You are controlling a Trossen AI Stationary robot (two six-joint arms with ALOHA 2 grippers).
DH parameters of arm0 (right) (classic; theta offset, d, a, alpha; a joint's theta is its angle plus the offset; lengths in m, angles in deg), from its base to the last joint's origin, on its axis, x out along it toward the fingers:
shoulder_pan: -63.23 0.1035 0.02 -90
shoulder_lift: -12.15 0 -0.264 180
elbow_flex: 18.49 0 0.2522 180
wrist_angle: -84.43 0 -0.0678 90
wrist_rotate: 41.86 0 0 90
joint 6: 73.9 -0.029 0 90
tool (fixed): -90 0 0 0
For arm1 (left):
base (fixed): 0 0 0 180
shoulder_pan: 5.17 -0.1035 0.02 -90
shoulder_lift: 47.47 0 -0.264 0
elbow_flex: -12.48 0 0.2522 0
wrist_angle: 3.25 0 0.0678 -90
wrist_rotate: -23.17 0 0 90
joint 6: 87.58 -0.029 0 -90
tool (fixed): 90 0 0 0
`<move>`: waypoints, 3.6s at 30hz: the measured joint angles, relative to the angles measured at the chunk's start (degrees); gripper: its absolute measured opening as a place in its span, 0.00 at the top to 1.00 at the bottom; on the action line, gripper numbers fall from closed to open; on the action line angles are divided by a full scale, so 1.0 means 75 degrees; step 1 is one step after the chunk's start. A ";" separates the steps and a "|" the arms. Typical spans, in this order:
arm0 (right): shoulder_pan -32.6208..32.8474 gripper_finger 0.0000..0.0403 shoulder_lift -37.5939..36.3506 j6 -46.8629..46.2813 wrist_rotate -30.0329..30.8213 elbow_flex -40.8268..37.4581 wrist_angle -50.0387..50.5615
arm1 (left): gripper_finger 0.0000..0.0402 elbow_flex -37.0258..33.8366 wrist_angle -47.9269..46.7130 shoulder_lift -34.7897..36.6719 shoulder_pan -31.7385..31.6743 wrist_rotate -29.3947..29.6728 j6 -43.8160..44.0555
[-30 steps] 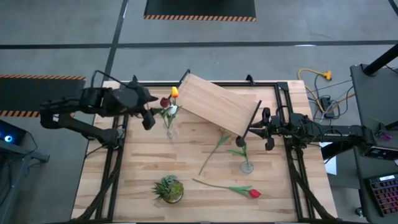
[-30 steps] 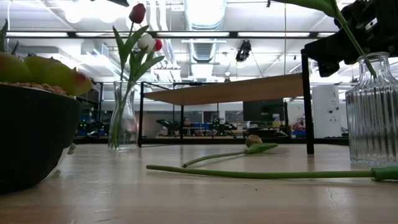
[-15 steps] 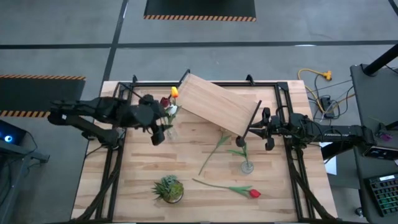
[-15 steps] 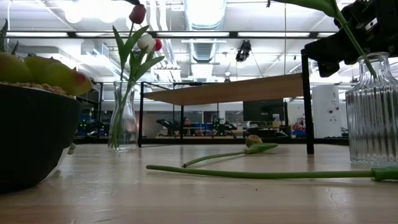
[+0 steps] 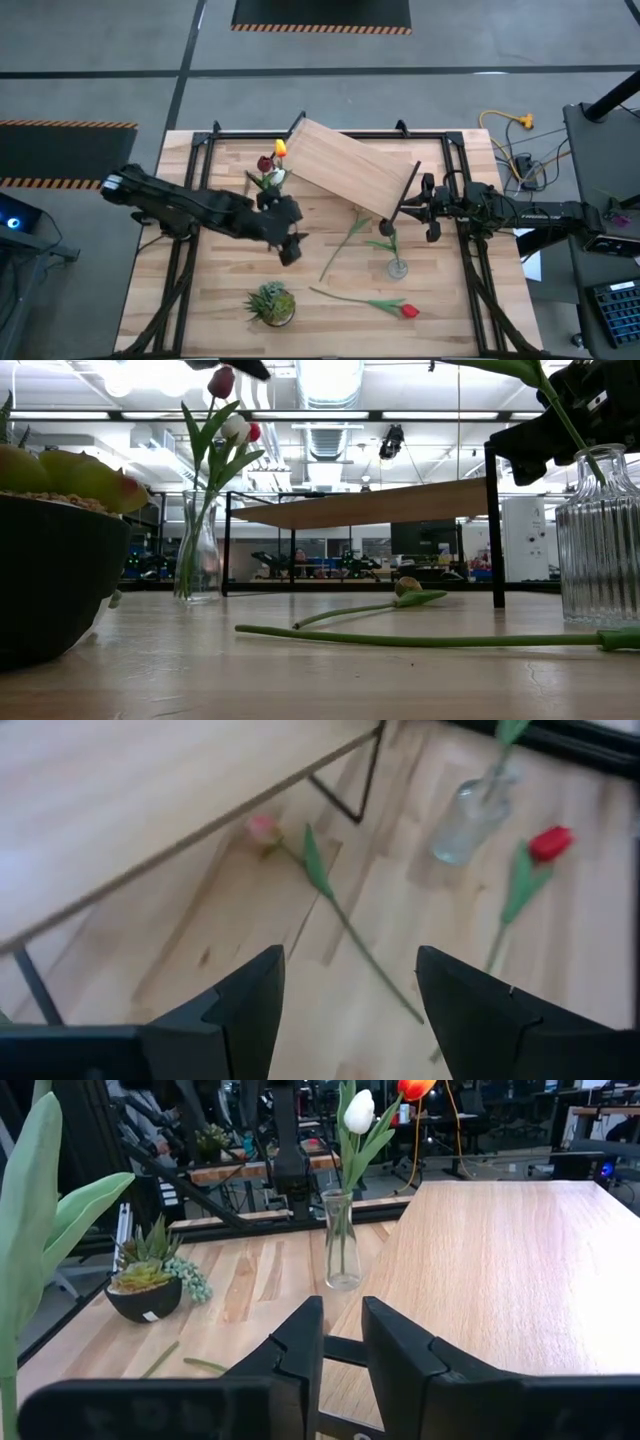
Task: Pick and place flowers into a vace then onto a shelf
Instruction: Put the pink tulip into the left transparent vase
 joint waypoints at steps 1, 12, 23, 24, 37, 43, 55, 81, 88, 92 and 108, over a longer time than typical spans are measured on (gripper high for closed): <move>-0.0002 0.84 -0.0005 0.0000 0.0000 0.0000 -0.0002 | 0.48 0.0000 0.0024 -0.0133 0.0000 0.0085 0.0178; 0.0001 0.82 -0.0003 0.0026 0.0000 0.0000 -0.0003 | 0.48 0.0000 0.1194 -0.1360 0.0012 0.0183 0.1101; -0.0001 0.83 -0.0002 0.0029 0.0000 0.0000 0.0011 | 0.48 0.0000 0.1607 -0.2498 -0.0007 0.0222 0.1575; 0.0001 0.83 -0.0002 0.0050 0.0000 0.0000 0.0025 | 0.48 0.0000 0.1619 -0.2583 -0.0008 0.0227 0.1628; 0.0000 0.84 0.0000 0.0149 0.0004 -0.0003 0.0143 | 0.48 0.0000 0.2560 -0.3601 -0.0157 0.0327 0.1221; 0.0001 0.85 0.0000 0.0189 0.0003 -0.0003 0.0165 | 0.48 0.0000 0.2788 -0.3939 -0.0379 0.0377 0.1389; -0.0002 0.85 0.0000 0.0230 0.0006 -0.0003 0.0164 | 0.48 -0.0006 0.3176 -0.4507 -0.0521 0.0371 0.1894; -0.0002 0.86 0.0029 0.0292 0.0009 -0.0003 0.0158 | 0.48 -0.0268 0.3573 -0.4977 -0.0613 0.0238 0.2934; -0.0002 0.85 0.0032 0.0297 0.0009 -0.0003 0.0157 | 0.48 -0.0539 0.3928 -0.4946 -0.0626 0.0127 0.2929; -0.0002 0.84 0.0035 0.0294 0.0009 -0.0003 0.0157 | 0.52 -0.0542 0.3906 -0.4946 -0.0629 0.0095 0.2932; -0.0005 0.86 0.0035 0.0417 0.0009 -0.0003 0.0160 | 0.89 -0.0525 0.3262 -0.4947 -0.0719 -0.0149 0.2869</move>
